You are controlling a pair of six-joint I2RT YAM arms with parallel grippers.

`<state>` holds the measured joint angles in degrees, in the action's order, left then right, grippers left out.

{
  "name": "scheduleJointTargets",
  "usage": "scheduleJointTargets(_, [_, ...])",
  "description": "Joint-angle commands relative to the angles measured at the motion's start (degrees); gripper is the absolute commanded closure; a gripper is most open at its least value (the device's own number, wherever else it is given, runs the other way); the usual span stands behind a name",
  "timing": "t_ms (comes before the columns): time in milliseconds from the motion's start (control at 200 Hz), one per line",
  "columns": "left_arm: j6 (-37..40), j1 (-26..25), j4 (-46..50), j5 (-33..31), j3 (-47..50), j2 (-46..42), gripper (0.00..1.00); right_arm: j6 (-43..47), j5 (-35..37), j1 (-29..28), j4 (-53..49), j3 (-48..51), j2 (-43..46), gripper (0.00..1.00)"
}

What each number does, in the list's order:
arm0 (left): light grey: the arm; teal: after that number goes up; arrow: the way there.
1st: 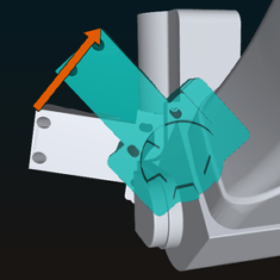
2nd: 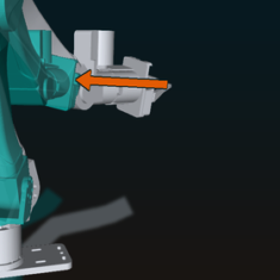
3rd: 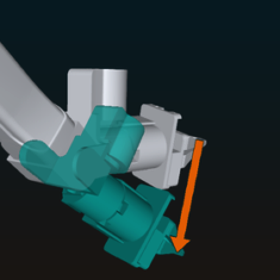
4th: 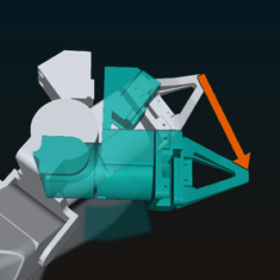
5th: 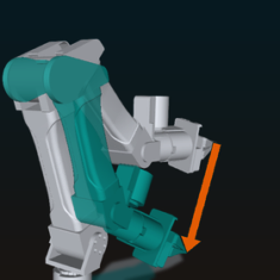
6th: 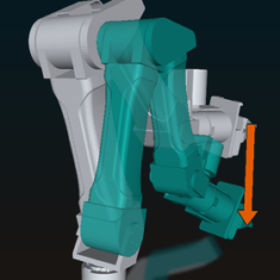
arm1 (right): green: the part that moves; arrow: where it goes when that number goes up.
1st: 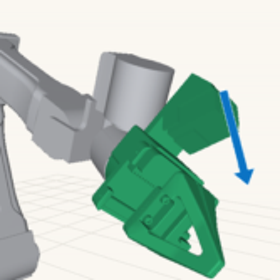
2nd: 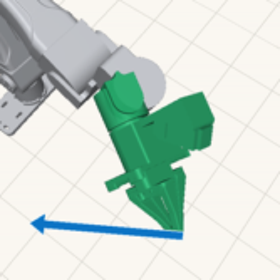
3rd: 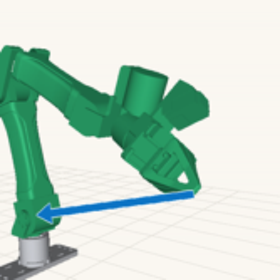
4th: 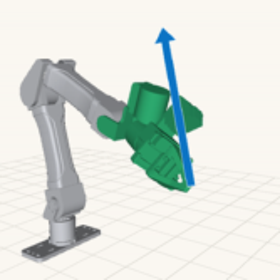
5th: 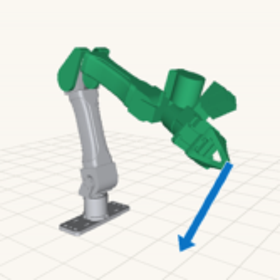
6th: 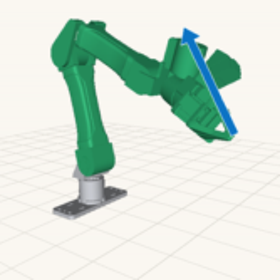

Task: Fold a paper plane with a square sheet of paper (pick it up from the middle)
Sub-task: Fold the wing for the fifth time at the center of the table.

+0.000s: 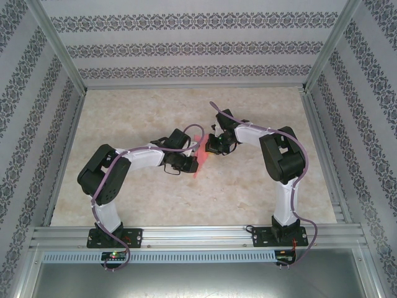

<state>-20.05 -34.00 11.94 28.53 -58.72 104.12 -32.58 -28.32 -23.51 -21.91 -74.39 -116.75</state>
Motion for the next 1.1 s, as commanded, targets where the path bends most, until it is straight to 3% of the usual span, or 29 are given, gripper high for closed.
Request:
scheduleJointTargets(0, [-0.91, 0.51, -1.88, 1.36, -0.89, 1.68, 0.92, 0.03, 1.16, -0.18, 0.42, 0.82, -1.2, 0.98])
scheduleJointTargets(380, [-0.42, 0.51, -1.82, 0.28, -0.92, 2.92, 0.9, -1.12, -0.43, -0.31, 1.99, 1.84, 0.2, 0.93])
scheduleJointTargets(604, [-2.16, 1.3, -4.28, 1.39, 0.0, 2.35, 0.89, -5.29, -5.1, -0.11, 10.11, 6.71, 4.03, 0.78])
scheduleJointTargets(1094, [-4.64, 2.75, -7.64, 4.64, 1.19, 2.17, 0.89, -12.79, -9.77, 0.61, 22.19, 17.13, 10.48, 0.7])
